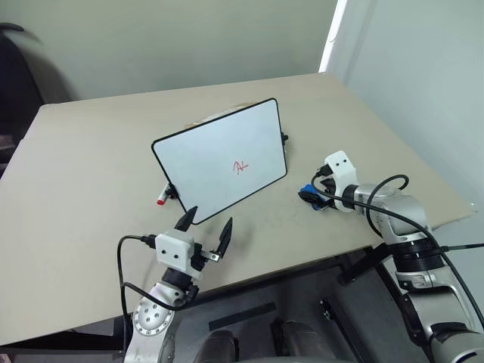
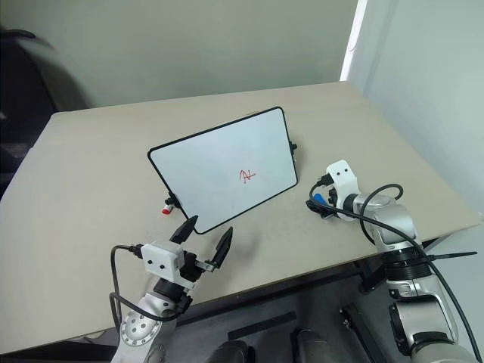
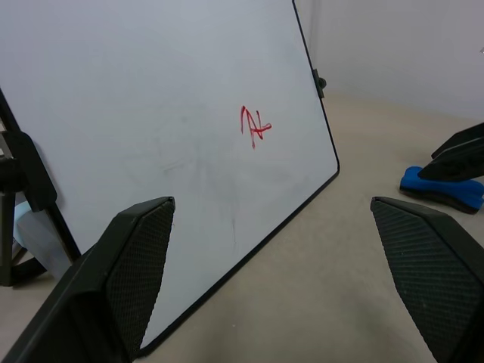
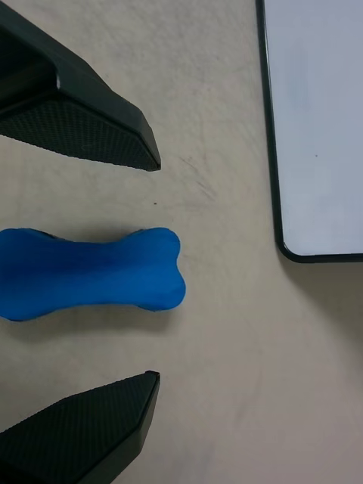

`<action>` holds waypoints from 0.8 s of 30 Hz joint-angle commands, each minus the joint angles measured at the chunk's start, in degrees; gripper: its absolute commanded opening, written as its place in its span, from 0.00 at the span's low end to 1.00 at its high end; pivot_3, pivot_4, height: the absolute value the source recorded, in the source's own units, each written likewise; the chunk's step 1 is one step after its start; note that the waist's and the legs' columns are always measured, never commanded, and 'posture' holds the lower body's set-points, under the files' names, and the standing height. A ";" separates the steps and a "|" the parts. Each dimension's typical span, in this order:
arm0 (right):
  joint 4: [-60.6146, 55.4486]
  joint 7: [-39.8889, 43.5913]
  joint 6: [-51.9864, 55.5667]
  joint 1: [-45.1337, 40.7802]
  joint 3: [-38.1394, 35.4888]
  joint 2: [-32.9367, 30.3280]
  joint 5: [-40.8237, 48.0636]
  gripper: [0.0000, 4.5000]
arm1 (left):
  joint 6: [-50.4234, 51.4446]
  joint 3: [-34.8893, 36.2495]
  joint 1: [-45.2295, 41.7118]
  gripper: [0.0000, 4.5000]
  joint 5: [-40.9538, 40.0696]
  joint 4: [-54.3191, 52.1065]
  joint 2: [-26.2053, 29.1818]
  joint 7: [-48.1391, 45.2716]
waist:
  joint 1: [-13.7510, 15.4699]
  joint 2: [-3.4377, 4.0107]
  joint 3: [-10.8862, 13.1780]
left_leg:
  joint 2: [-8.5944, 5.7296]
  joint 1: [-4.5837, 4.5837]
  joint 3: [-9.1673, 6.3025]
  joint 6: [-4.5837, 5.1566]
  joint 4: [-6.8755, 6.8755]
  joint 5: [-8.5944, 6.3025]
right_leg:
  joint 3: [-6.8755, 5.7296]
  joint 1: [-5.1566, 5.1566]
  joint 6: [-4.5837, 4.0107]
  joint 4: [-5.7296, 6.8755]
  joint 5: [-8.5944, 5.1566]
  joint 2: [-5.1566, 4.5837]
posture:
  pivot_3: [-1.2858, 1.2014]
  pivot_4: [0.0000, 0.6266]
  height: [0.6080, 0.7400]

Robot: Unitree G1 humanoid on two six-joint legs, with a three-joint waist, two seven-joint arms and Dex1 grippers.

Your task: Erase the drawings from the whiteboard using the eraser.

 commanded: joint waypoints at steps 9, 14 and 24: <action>-2.06 0.81 2.44 -0.48 2.58 -1.01 -1.13 0.86 | -1.33 0.36 0.41 1.00 0.08 -2.57 0.16 0.19 | -0.01 0.01 0.00 | 0.00 -0.01 0.01 0.00 0.02 0.00 | 0.00 0.00 0.00 0.00 0.00 0.00 | 0.52 0.24 0.99; -2.94 1.10 3.06 -0.23 2.71 -1.23 -0.92 0.47 | -1.14 0.33 0.77 1.00 0.01 -3.36 0.38 0.17 | -0.01 0.01 0.00 | 0.00 -0.01 0.00 0.00 0.01 0.00 | 0.00 0.00 0.00 0.00 0.00 0.00 | 0.52 0.24 0.99; -6.45 2.14 3.70 0.72 2.39 -2.17 -0.65 0.00 | -0.90 0.12 0.64 1.00 0.06 -3.65 0.36 0.19 | -0.01 0.02 -0.01 | 0.00 0.00 0.01 0.00 0.01 0.00 | 0.00 0.01 0.00 0.00 0.00 0.00 | 0.52 0.24 0.99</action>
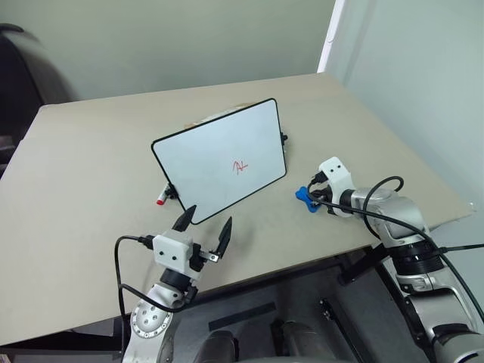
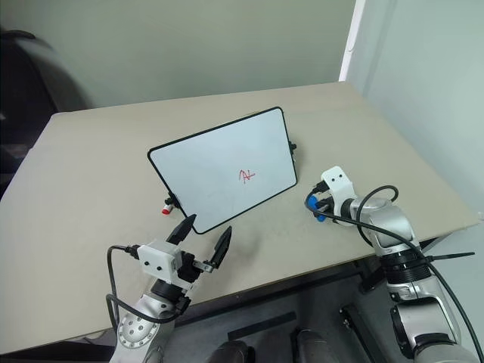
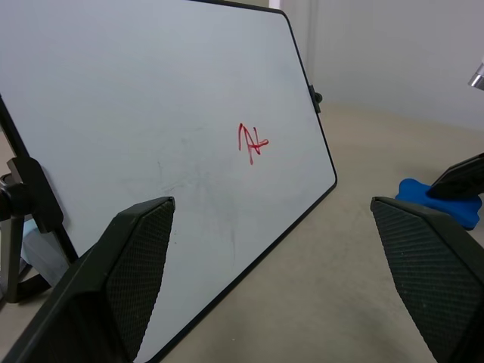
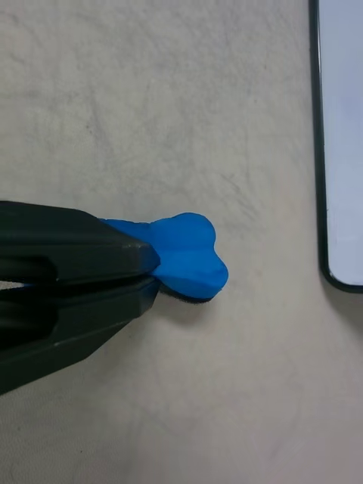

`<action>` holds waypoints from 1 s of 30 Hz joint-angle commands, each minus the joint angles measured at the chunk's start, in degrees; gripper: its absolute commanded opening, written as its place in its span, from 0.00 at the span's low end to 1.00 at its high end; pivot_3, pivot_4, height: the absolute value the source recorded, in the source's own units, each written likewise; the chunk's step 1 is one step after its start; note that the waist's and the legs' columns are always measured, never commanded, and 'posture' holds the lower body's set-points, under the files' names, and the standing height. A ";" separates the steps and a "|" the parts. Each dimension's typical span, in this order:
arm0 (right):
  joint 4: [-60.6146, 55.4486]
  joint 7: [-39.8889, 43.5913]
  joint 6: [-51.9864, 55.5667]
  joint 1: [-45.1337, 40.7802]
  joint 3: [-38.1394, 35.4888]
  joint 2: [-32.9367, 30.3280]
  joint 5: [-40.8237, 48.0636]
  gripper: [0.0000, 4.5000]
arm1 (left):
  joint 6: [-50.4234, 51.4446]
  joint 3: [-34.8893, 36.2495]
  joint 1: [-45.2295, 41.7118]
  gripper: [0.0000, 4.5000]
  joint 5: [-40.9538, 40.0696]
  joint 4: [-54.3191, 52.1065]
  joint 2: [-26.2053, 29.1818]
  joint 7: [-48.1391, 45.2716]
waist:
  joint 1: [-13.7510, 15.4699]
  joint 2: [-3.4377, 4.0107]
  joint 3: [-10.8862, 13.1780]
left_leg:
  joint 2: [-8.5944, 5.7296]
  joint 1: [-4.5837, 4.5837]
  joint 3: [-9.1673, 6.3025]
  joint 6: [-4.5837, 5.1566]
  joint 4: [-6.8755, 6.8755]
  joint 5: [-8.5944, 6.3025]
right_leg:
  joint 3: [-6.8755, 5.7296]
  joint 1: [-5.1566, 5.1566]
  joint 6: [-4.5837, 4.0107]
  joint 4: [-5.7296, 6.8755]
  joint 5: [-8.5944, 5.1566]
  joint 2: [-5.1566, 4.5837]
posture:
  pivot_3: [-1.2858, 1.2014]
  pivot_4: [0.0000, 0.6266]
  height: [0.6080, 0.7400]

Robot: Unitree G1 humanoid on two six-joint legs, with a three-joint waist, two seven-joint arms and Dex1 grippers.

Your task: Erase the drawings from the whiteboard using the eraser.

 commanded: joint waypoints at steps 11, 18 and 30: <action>-2.35 0.86 -0.52 0.13 2.25 -1.40 -1.84 0.24 | -0.57 0.23 -1.01 1.00 -0.15 -1.88 -0.05 0.24 | 0.00 0.00 0.00 | 0.00 0.01 0.00 0.00 0.01 0.00 | 0.00 0.03 0.00 0.00 0.00 0.00 | 0.52 0.24 0.99; -2.72 1.19 1.01 -0.44 0.91 -1.20 -0.77 0.46 | -0.68 0.20 -1.32 1.00 -0.11 -1.51 -0.17 0.29 | 0.00 -0.01 0.00 | 0.00 0.00 0.00 0.00 0.02 0.00 | 0.00 0.03 0.00 0.00 0.00 0.00 | 0.52 0.24 0.99; -3.36 -0.60 -0.60 -2.20 1.08 -1.95 -3.14 0.46 | -1.00 -0.09 -1.92 1.00 0.19 -0.69 -0.43 0.28 | 0.01 0.00 0.00 | 0.00 0.01 0.00 0.01 0.02 0.01 | 0.00 0.04 0.00 0.00 0.00 0.00 | 0.52 0.24 0.99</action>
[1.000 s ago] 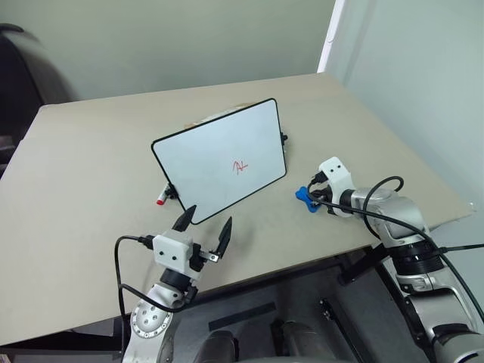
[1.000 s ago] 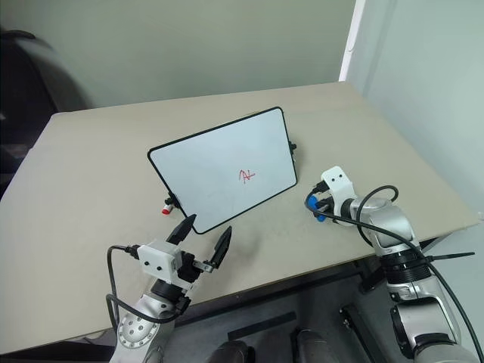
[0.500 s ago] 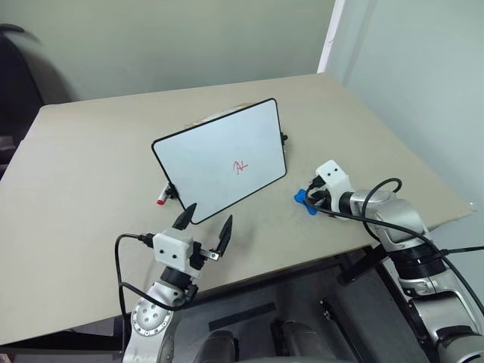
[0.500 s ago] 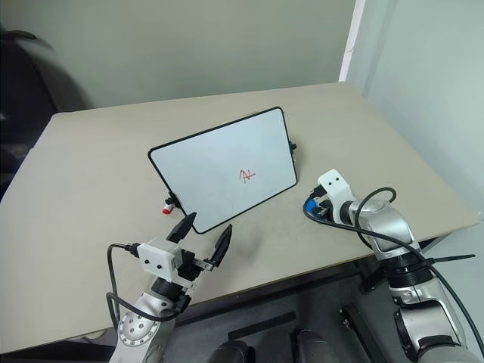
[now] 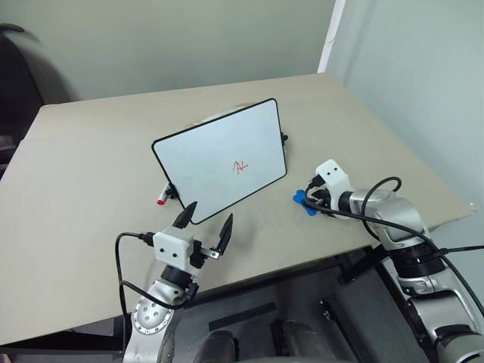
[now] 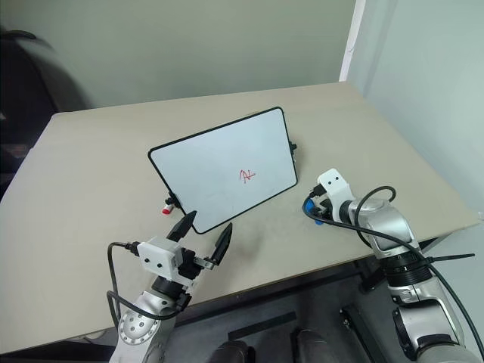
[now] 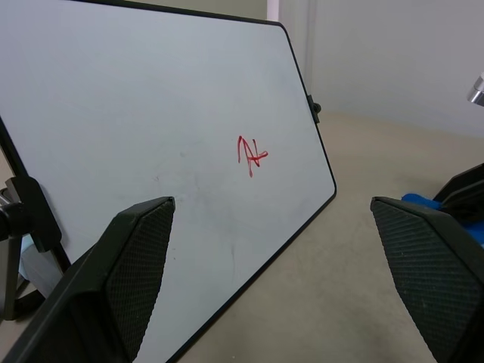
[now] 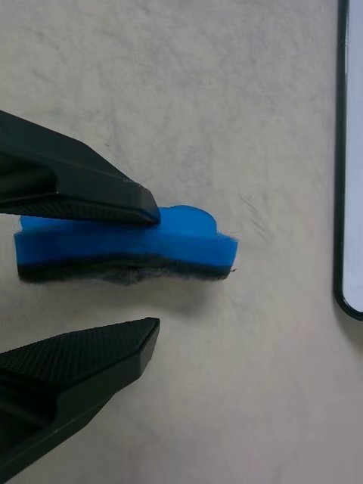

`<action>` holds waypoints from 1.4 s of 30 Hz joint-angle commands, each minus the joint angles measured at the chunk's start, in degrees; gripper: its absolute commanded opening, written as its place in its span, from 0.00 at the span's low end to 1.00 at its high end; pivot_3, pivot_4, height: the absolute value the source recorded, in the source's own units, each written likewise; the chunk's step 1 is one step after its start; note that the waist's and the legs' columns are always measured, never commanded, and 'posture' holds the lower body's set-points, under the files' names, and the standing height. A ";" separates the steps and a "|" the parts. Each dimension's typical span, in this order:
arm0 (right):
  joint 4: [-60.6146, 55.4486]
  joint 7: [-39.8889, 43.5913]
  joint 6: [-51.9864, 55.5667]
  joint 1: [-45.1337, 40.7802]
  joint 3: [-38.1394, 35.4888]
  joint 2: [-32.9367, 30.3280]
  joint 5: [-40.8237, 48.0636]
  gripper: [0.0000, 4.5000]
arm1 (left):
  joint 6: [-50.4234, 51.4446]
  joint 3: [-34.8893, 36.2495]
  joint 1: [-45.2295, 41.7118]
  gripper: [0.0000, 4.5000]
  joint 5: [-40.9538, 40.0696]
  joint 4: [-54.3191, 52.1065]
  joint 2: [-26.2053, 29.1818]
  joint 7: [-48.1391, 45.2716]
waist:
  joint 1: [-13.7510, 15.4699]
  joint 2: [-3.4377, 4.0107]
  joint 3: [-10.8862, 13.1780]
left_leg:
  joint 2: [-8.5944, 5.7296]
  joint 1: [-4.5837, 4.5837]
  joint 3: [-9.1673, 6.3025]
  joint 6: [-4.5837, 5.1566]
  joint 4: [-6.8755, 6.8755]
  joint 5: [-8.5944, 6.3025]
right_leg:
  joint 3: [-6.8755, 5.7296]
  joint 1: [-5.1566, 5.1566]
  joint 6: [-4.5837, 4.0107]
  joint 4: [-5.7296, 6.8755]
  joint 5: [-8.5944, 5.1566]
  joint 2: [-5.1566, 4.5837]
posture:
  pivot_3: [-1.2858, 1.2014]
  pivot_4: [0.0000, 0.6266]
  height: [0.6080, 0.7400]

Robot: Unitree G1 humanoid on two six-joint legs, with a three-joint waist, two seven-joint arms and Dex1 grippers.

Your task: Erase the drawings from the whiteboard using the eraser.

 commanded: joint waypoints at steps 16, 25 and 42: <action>1.23 -0.97 1.10 -0.62 -1.00 2.01 -0.77 0.46 | -1.08 0.14 -0.66 1.00 0.15 -0.80 -0.13 0.27 | 0.00 0.00 0.00 | 0.00 0.00 0.00 0.01 0.00 0.00 | 0.00 0.00 0.00 0.00 0.00 0.00 | 0.52 0.24 0.99; 1.19 0.12 1.33 -0.08 -0.10 0.69 -1.33 0.38 | -0.91 0.38 -0.53 1.00 -0.01 -1.10 0.04 0.19 | 0.00 0.00 0.00 | 0.00 0.00 0.00 0.00 0.00 0.00 | 0.00 0.00 0.00 0.00 0.00 0.00 | 0.52 0.24 0.99; -5.03 -0.55 0.80 -8.81 -2.82 8.05 2.97 0.10 | -0.89 0.33 -0.53 1.00 -0.12 -1.38 -0.06 0.23 | -0.44 0.07 0.04 | 0.00 0.02 0.01 0.02 0.00 0.02 | 0.00 -0.05 0.00 0.02 0.00 0.02 | 0.52 0.24 0.99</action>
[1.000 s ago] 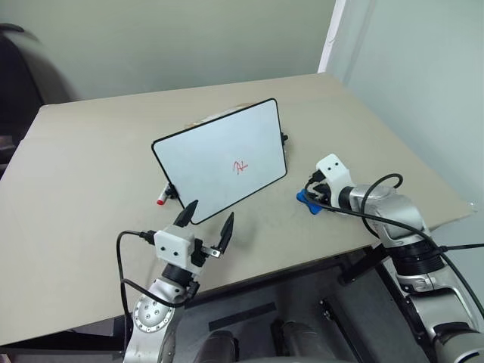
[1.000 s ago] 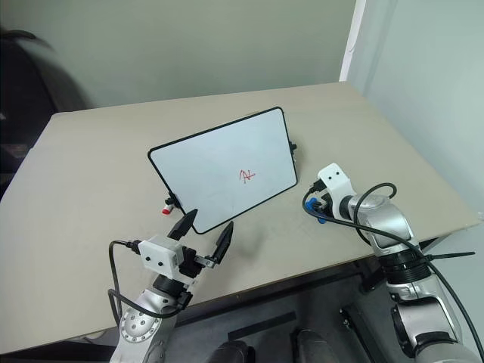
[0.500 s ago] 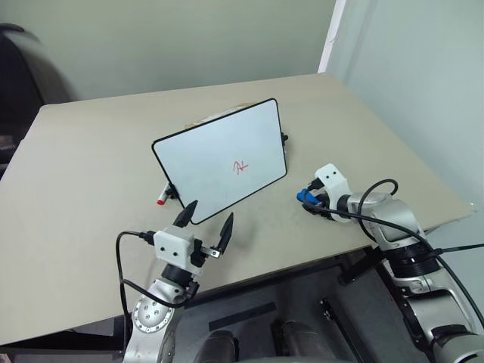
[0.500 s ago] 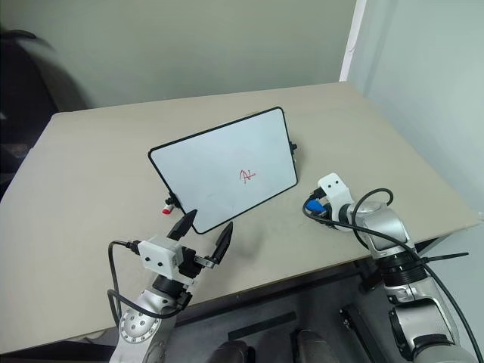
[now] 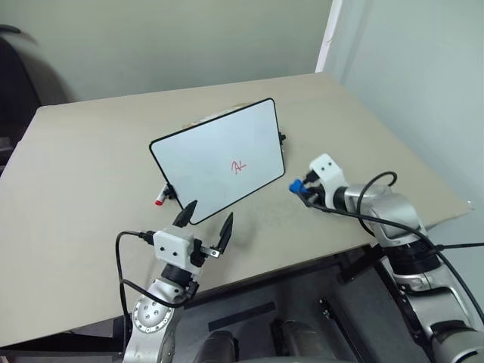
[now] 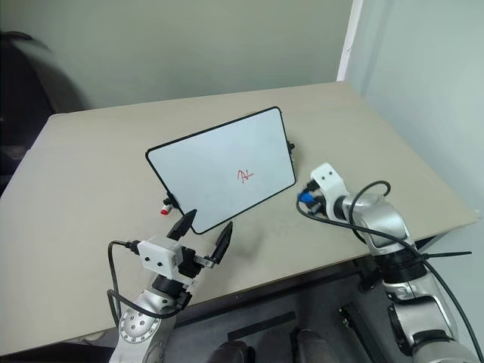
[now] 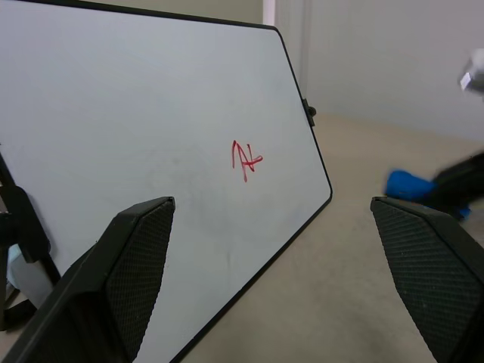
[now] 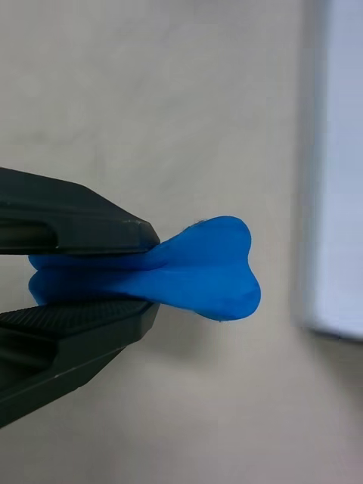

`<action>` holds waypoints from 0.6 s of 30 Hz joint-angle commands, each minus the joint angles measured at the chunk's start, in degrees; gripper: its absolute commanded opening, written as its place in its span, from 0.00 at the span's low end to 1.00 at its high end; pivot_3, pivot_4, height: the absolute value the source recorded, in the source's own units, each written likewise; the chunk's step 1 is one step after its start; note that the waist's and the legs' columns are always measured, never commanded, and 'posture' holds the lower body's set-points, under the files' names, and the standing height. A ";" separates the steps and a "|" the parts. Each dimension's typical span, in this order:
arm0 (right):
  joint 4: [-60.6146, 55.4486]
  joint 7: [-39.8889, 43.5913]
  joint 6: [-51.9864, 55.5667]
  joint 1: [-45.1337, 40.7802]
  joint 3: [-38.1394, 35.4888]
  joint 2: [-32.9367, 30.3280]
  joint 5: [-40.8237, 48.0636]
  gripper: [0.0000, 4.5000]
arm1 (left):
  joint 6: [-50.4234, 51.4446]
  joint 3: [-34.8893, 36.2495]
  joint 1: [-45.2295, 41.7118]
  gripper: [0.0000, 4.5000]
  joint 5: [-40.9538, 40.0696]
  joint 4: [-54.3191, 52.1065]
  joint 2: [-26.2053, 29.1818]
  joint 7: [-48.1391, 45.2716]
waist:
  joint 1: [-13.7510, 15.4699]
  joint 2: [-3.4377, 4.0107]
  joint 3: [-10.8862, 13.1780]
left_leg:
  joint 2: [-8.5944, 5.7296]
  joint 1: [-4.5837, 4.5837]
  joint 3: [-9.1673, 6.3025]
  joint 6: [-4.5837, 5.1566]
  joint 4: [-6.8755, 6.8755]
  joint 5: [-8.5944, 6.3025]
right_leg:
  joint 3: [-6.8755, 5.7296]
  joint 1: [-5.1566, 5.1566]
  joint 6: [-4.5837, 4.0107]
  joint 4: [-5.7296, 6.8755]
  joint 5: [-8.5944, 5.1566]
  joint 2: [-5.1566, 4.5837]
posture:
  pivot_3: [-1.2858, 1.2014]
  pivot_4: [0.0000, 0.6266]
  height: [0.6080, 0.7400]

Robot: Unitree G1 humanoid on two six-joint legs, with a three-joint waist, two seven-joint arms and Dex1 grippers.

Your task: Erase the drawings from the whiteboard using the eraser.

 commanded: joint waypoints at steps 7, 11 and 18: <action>9.38 -2.76 -7.17 -11.34 1.93 12.56 -1.18 0.10 | -0.86 0.17 -0.12 1.00 -0.10 -1.32 -0.06 0.13 | 0.32 -0.13 -0.13 | 0.02 0.01 -0.09 0.02 0.00 0.02 | -0.01 -0.48 -0.20 0.02 0.12 -0.01 | 0.52 0.24 0.99; 15.44 -3.01 -10.73 -13.61 3.73 15.01 -2.92 0.10 | -0.86 0.22 0.17 1.00 -0.11 -1.62 0.00 0.13 | 0.59 -0.15 -0.14 | -0.03 -0.13 -0.07 -0.05 0.00 -0.04 | -0.01 -0.57 -0.84 0.00 0.51 -0.10 | 0.52 0.24 0.99; 22.08 -3.06 -13.91 -14.20 6.64 17.33 -5.94 0.10 | -0.78 0.48 1.22 1.00 -0.39 -2.85 -0.05 0.38 | 0.35 -0.25 -0.21 | -0.02 -0.06 -0.05 -0.28 -0.16 -0.19 | -0.05 -0.48 -0.80 0.03 0.49 -0.09 | 0.52 0.24 0.99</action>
